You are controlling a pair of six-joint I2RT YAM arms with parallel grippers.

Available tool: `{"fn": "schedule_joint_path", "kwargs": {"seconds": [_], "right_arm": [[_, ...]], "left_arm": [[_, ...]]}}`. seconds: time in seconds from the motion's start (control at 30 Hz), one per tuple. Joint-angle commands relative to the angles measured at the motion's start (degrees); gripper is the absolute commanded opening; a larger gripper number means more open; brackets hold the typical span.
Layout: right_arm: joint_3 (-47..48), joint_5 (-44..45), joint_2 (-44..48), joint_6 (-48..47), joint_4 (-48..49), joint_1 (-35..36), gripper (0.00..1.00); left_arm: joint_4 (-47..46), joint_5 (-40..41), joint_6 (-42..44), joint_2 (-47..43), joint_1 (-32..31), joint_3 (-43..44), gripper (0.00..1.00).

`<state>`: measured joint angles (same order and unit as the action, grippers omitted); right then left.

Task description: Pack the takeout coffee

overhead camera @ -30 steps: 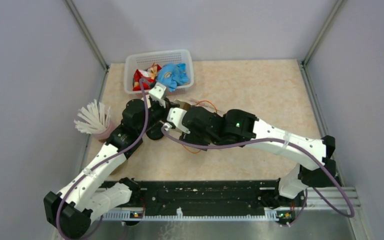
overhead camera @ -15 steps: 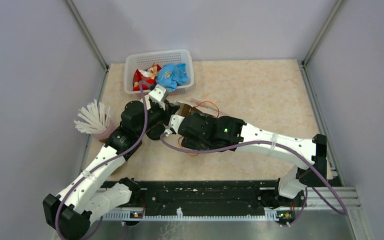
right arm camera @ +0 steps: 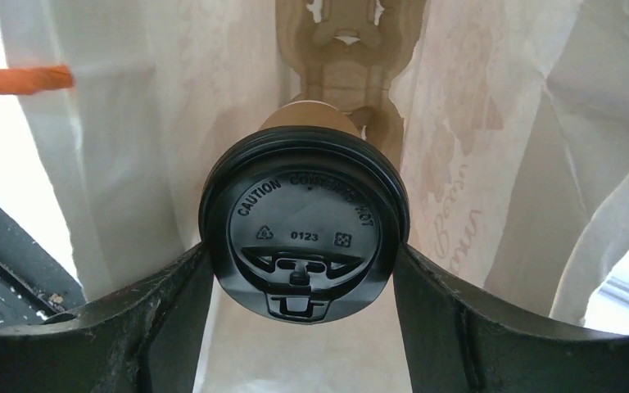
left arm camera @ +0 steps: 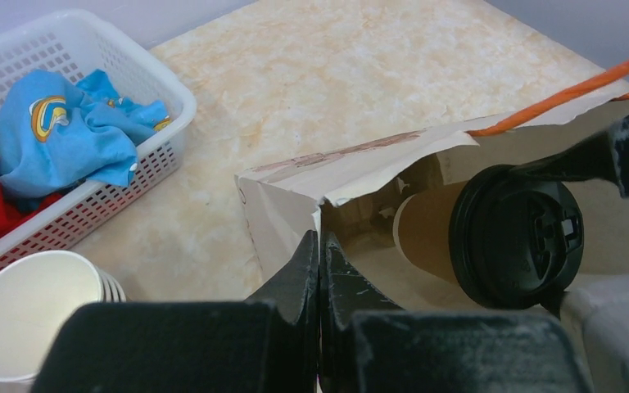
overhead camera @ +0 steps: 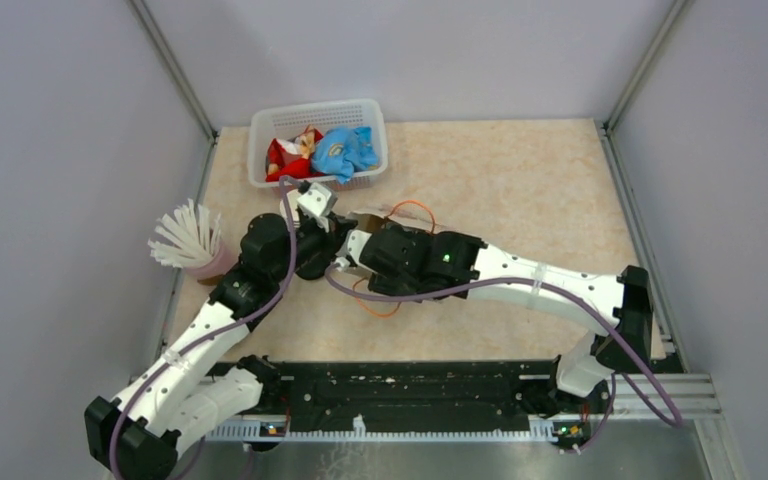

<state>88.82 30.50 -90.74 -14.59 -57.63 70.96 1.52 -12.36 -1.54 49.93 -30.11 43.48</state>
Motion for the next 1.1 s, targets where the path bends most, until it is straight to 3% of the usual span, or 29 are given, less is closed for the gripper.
{"fn": "schedule_joint_path", "kwargs": {"seconds": [0.0, 0.47, 0.67, 1.07], "right_arm": [[0.35, 0.23, 0.21, -1.97, 3.2, -1.62, 0.65], [-3.78, -5.57, 2.34, -10.5, 7.97, -3.7, 0.64], [-4.5, -9.57, 4.49, -9.6, 7.65, -3.64, 0.64], [-5.96, -7.05, 4.7, -14.75, 7.62, -5.31, 0.64]], "left_arm": [[-8.28, 0.52, 2.94, -3.38, 0.02, -3.32, 0.0], [-9.6, 1.78, 4.67, -6.78, 0.01, -6.75, 0.0], [-13.34, 4.85, 2.4, -7.22, 0.02, -9.45, 0.0], [-12.78, 4.4, 0.13, -6.51, -0.87, -8.95, 0.0]]}}
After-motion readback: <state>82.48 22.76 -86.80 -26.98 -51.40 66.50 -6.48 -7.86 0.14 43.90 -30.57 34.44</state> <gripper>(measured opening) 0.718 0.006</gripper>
